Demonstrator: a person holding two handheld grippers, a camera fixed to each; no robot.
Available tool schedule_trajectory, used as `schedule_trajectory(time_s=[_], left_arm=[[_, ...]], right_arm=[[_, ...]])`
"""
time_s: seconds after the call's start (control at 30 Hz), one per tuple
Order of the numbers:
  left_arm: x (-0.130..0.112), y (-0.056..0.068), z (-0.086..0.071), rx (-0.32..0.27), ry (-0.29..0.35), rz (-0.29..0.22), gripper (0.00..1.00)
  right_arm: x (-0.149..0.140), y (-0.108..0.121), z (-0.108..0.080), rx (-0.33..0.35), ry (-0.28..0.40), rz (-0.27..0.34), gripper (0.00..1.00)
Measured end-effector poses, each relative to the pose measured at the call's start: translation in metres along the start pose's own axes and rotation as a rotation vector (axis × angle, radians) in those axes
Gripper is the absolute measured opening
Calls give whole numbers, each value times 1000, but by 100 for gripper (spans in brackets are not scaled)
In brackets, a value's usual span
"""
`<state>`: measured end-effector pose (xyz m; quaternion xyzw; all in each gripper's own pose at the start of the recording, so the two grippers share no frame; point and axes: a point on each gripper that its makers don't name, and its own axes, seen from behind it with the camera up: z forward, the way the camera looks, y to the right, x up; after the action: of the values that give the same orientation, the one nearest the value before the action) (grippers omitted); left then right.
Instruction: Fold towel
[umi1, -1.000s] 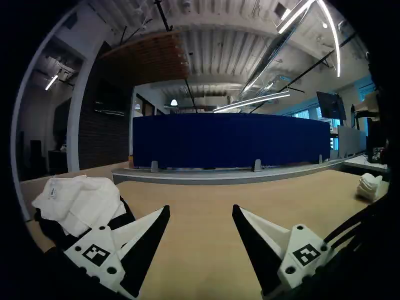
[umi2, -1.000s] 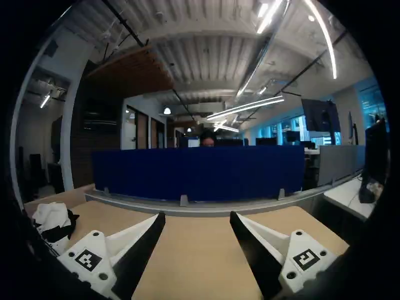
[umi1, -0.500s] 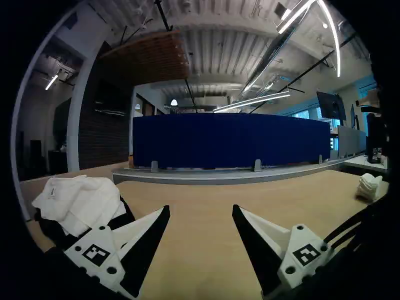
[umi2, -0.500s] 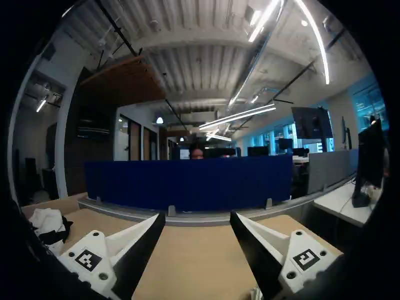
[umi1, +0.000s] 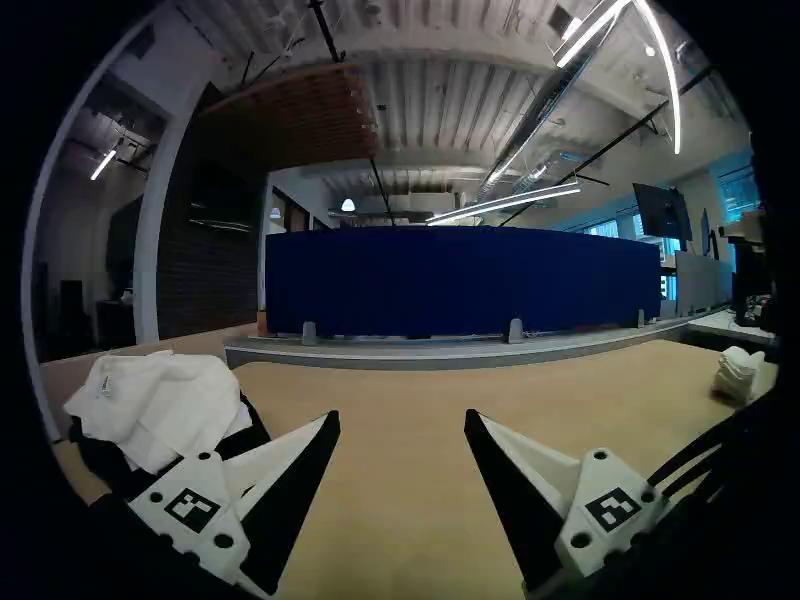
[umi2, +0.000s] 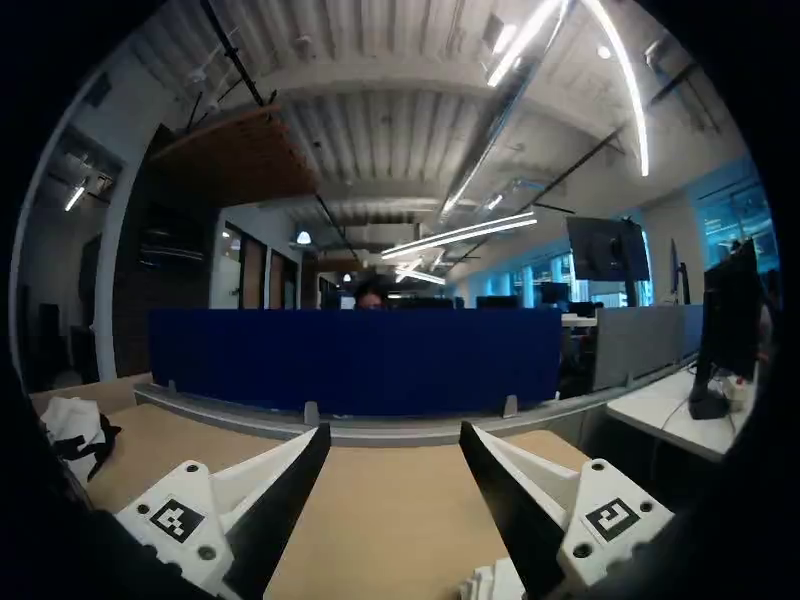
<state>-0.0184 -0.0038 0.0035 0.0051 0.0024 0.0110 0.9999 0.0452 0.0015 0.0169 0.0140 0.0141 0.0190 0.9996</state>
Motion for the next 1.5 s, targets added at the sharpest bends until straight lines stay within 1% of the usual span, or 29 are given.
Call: schedule_trajectory(time_s=[0.17,0.4,0.7,0.9,1.1,1.37,1.5], left_arm=[[0,0,0,0,0,0,92],[0,0,0,0,0,0,92],[0,0,1,0,0,0,93],[0,0,1,0,0,0,92],[1,1,2,0,0,0,92],[0,1,2,0,0,0,92],[0,1,2,0,0,0,92]], right_arm=[[-25,3,0,1,-9,6,100],[-65,9,-3,-10,-20,35,100],[-110,6,-9,-5,-43,35,100],[-125,7,-11,-5,-42,62,100],[-134,13,-12,-23,-42,67,100],[-151,12,-11,-19,-54,97,100],[-157,13,-12,-19,-58,102,100]])
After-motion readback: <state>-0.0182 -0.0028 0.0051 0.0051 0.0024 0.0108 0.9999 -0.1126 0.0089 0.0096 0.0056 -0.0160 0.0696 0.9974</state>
